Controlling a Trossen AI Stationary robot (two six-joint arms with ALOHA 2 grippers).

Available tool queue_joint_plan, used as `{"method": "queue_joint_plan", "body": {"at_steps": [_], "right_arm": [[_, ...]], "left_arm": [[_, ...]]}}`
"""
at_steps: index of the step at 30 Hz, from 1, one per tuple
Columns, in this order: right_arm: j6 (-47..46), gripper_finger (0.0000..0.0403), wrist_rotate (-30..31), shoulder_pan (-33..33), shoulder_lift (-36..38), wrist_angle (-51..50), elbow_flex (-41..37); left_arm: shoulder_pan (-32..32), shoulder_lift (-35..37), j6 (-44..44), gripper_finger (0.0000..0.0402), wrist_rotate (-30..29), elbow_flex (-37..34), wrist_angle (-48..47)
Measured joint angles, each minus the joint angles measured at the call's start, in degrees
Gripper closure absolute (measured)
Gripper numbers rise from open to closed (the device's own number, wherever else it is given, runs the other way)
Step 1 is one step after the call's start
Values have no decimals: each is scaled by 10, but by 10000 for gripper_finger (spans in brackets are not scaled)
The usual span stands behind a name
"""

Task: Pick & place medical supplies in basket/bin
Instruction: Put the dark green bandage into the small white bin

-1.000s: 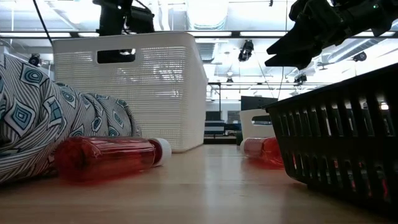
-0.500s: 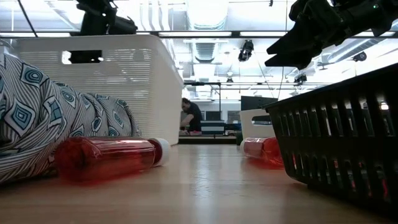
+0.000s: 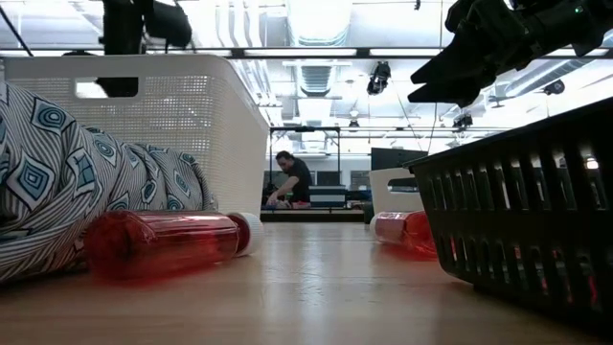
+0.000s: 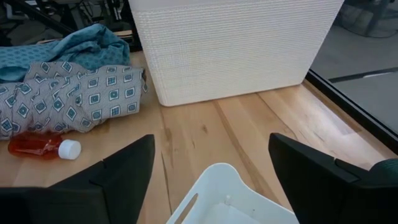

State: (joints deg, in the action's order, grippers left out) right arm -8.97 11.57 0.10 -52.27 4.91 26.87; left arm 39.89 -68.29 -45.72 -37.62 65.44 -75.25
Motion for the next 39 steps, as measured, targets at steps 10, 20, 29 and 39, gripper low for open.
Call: {"method": "queue_joint_plan", "body": {"at_steps": [10, 20, 29, 39], "right_arm": [[0, 89, 0, 0, 0, 0, 0], [0, 88, 0, 0, 0, 0, 0], [0, 100, 0, 0, 0, 0, 0], [0, 93, 0, 0, 0, 0, 0]], "left_arm": [[-295, 139, 176, 396, -38, -42, 251], [-706, 178, 202, 396, -355, -190, 440], [-840, 179, 205, 396, -378, -258, 512], [-839, 180, 283, 396, -288, -284, 594]]}}
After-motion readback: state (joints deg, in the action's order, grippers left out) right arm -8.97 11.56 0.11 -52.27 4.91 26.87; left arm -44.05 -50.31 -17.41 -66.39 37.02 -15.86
